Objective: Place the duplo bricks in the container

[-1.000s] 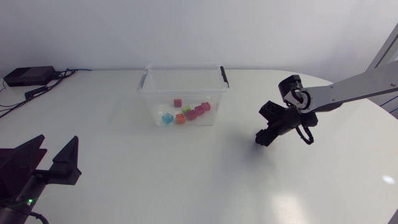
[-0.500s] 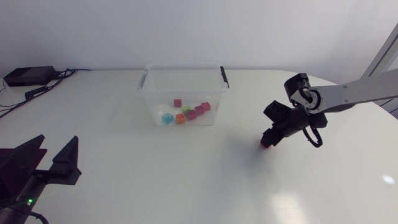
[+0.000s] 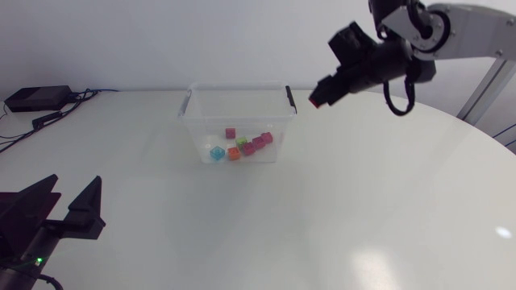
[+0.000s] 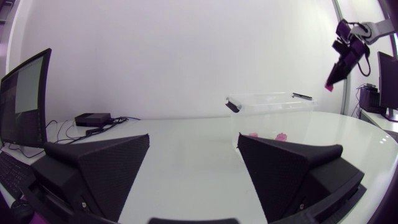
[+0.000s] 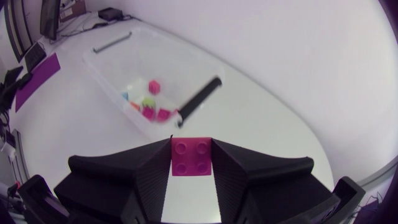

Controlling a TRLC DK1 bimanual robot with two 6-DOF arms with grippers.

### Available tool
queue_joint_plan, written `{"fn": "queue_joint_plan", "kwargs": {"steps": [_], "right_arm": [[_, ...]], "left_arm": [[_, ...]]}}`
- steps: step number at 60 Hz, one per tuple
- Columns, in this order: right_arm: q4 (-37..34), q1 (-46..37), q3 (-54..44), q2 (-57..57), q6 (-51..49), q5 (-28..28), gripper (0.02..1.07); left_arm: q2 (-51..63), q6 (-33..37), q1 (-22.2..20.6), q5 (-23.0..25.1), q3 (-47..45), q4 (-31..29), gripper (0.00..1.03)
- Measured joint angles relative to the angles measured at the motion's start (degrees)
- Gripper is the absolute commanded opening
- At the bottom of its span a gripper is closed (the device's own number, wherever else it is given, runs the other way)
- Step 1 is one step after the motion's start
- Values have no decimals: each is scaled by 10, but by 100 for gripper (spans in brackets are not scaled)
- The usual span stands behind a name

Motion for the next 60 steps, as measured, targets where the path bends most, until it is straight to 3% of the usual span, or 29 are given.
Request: {"fn": "queue_joint_plan", "kwargs": {"steps": [18, 22, 25, 27, 28, 30, 31, 43, 49, 60], "right_arm": [[53, 85, 92, 102, 60, 10, 23], [66, 89, 117, 154, 70, 22, 29], [68, 90, 134, 186, 77, 33, 45], [68, 91, 144, 207, 81, 42, 75], [66, 92, 150, 216, 85, 48, 84], [65, 92, 157, 227, 90, 57, 101], [64, 92, 159, 230, 92, 61, 103], [68, 86, 147, 177, 106, 77, 103], [69, 64, 122, 94, 108, 90, 103], [85, 10, 33, -99, 108, 169, 103]], "left_arm": [[0, 0, 0, 0, 0, 0, 100], [0, 0, 0, 0, 0, 0, 100], [0, 0, 0, 0, 0, 0, 100], [0, 0, 0, 0, 0, 0, 100], [0, 0, 0, 0, 0, 0, 100], [0, 0, 0, 0, 0, 0, 100], [0, 0, 0, 0, 0, 0, 100], [0, 0, 0, 0, 0, 0, 100], [0, 0, 0, 0, 0, 0, 100], [0, 0, 0, 0, 0, 0, 100]]}}
